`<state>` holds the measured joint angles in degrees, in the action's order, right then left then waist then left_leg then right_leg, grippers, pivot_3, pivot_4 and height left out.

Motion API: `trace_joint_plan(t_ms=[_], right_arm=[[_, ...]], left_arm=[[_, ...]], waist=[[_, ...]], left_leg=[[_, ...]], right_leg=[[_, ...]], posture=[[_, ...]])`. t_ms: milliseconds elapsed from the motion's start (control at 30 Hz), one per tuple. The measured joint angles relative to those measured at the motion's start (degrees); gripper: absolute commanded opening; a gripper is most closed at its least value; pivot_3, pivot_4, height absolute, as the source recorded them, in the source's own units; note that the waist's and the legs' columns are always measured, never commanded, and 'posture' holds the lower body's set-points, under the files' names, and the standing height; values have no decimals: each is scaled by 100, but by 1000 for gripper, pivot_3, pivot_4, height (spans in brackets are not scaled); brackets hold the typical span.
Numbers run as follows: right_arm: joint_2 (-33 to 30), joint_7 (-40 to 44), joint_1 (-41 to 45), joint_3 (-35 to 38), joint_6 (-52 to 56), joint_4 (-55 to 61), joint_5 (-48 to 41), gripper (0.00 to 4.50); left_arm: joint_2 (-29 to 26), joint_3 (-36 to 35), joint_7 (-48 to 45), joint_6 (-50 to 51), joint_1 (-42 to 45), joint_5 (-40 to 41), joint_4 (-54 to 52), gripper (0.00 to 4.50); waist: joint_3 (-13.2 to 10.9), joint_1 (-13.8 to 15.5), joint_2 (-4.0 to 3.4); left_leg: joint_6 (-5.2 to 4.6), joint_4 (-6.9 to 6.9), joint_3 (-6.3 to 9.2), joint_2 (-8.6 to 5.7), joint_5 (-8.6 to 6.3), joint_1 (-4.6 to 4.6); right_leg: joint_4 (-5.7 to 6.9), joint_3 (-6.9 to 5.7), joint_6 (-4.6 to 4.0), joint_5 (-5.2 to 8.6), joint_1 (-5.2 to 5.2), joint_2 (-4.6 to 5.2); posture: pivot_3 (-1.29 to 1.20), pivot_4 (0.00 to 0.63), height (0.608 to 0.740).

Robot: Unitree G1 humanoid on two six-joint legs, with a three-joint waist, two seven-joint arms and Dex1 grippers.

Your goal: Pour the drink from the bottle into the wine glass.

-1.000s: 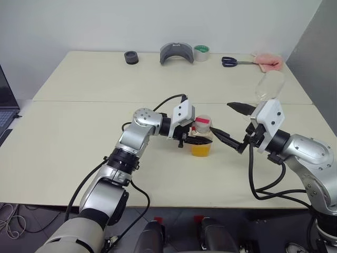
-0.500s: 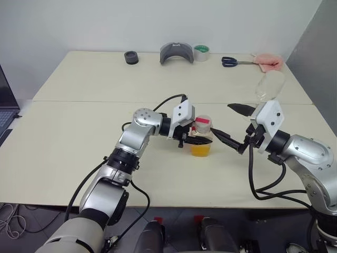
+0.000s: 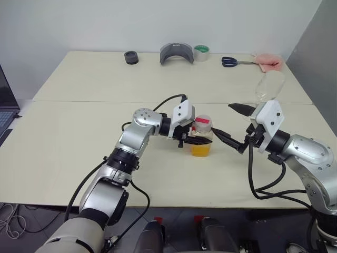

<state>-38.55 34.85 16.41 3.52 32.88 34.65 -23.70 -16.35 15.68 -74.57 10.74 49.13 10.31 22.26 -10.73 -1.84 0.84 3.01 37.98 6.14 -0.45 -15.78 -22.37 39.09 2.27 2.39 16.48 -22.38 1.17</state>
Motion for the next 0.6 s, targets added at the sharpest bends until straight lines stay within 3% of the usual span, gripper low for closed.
trace_joint_plan(t_ms=[300, 467, 600], right_arm=[[-666, 572, -210, 347, 441, 409, -696, 4500], [-334, 269, 347, 82, 697, 666, -908, 4500], [-35, -48, 624, -427, 645, 639, -591, 4500]], left_arm=[[-31, 0, 1, 6, -5, 0, -19, 1869], [-34, 4, -1, 6, -5, -2, -17, 1869], [-31, 9, 0, 5, -6, -4, -17, 1869]], waist=[[0, -2, 0], [0, -8, 0], [0, 1, 0]], left_leg=[[-1, 0, 2, 2, 0, 2], [-2, 3, -2, 2, 1, 10], [-2, 3, -1, 0, 1, 9]], right_leg=[[0, -1, 0, 0, 2, -1], [3, 2, 1, 0, 6, -2], [1, 1, 1, 0, 6, -1]], posture=[[0, 150, 740], [0, 150, 740], [0, 150, 740]])
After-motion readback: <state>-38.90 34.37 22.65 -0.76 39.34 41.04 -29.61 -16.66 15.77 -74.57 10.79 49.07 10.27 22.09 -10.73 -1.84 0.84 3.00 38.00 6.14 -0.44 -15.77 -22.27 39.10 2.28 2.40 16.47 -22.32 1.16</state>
